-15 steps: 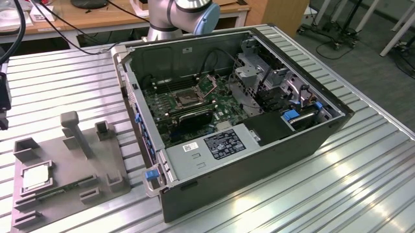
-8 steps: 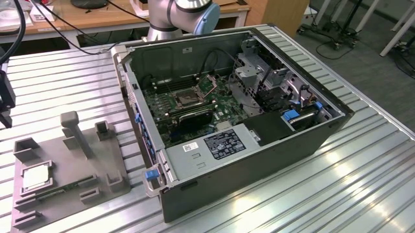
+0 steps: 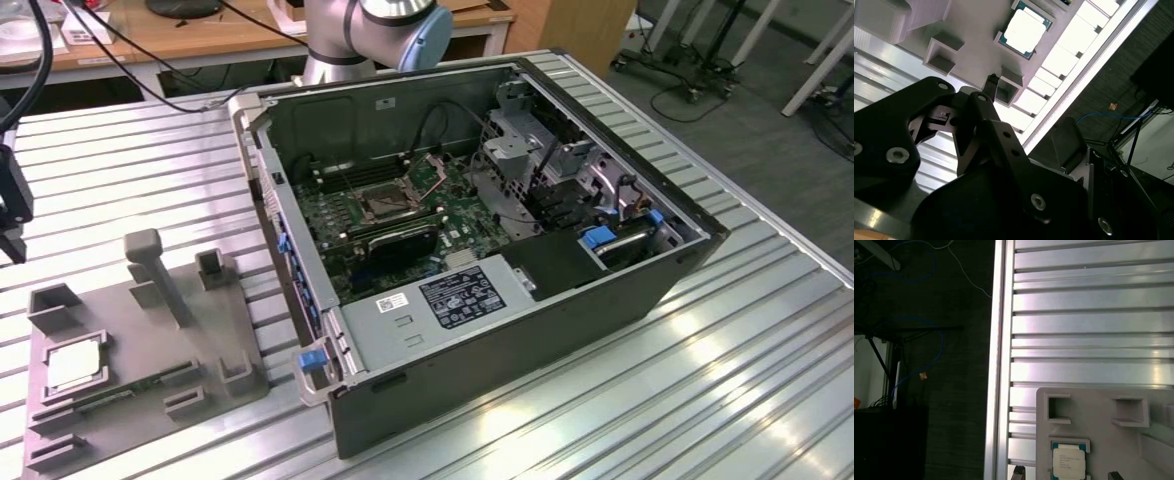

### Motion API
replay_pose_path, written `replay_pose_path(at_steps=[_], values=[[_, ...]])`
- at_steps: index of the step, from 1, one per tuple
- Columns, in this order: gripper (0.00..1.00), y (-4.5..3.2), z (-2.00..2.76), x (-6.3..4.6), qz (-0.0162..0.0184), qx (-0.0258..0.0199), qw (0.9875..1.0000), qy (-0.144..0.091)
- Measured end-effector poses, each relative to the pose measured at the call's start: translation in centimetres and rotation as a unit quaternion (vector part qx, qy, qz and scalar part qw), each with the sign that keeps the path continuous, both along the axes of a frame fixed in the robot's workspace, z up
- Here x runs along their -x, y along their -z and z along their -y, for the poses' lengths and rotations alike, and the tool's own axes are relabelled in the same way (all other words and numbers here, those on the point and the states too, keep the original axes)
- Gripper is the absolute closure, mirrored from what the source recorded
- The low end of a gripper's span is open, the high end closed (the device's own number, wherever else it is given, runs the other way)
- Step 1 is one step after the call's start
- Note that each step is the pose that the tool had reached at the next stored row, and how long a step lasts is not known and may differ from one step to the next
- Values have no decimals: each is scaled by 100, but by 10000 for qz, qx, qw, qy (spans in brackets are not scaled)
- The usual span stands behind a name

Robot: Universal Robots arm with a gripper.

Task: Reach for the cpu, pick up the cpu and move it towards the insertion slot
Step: 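Pick up the cpu and move it towards the insertion slot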

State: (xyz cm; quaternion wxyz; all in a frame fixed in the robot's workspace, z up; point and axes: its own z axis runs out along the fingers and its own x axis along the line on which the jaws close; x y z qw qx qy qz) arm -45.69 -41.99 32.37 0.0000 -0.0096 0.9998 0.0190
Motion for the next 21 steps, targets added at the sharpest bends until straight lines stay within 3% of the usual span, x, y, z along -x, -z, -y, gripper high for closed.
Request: replay_pose_path(at_steps=[8, 21], values=[[29, 78, 46, 0, 2, -5, 10000, -7], [29, 282, 56, 0, 5, -7, 10000, -7]])
